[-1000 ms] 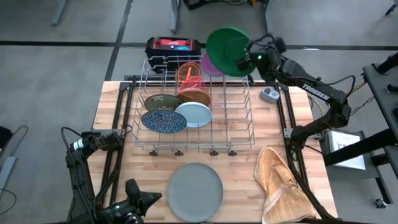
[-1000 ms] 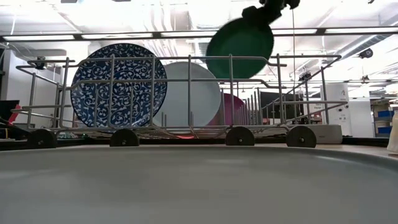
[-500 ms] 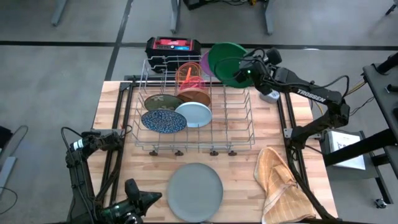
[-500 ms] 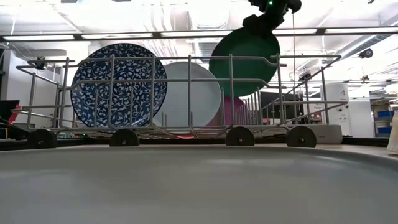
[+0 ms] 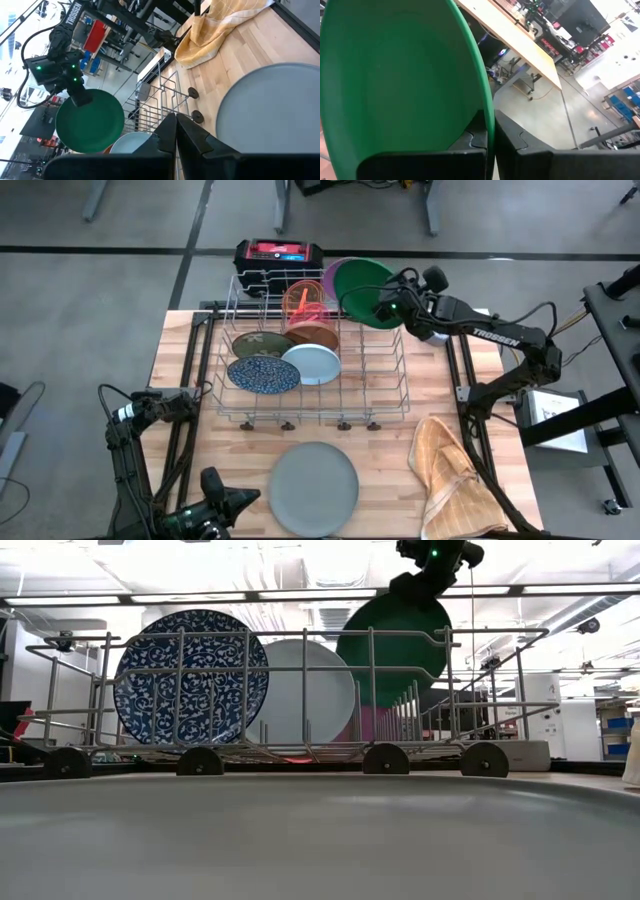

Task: Sort dishes
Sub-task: Put the green plate into the dish rack

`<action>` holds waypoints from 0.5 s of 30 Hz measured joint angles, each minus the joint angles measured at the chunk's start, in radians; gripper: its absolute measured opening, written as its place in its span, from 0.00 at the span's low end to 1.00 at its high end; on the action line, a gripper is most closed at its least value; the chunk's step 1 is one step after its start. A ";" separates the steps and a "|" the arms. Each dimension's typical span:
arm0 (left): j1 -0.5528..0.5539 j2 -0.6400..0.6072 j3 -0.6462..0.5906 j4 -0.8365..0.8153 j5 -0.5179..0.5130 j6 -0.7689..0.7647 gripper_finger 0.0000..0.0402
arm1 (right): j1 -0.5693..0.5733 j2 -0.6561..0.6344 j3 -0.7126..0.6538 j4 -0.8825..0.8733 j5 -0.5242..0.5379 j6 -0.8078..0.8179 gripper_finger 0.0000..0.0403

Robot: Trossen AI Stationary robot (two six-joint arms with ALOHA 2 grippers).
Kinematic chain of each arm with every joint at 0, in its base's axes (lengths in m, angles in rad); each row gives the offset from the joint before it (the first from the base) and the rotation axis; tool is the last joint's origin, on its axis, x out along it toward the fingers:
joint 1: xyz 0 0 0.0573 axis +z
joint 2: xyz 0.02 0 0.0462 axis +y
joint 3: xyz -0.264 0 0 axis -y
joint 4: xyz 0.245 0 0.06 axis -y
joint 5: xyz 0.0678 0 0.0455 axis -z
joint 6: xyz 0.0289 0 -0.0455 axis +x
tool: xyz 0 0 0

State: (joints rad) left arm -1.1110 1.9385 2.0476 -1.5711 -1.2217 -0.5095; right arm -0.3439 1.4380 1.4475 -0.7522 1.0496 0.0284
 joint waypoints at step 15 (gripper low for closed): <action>0.000 0.000 0.000 0.000 0.001 -0.008 0.00 | 0.006 0.000 -0.043 0.005 -0.001 -0.007 0.00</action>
State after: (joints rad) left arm -1.1110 1.9385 2.0472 -1.5711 -1.2209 -0.5178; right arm -0.3374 1.4380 1.4041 -0.7470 1.0490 0.0214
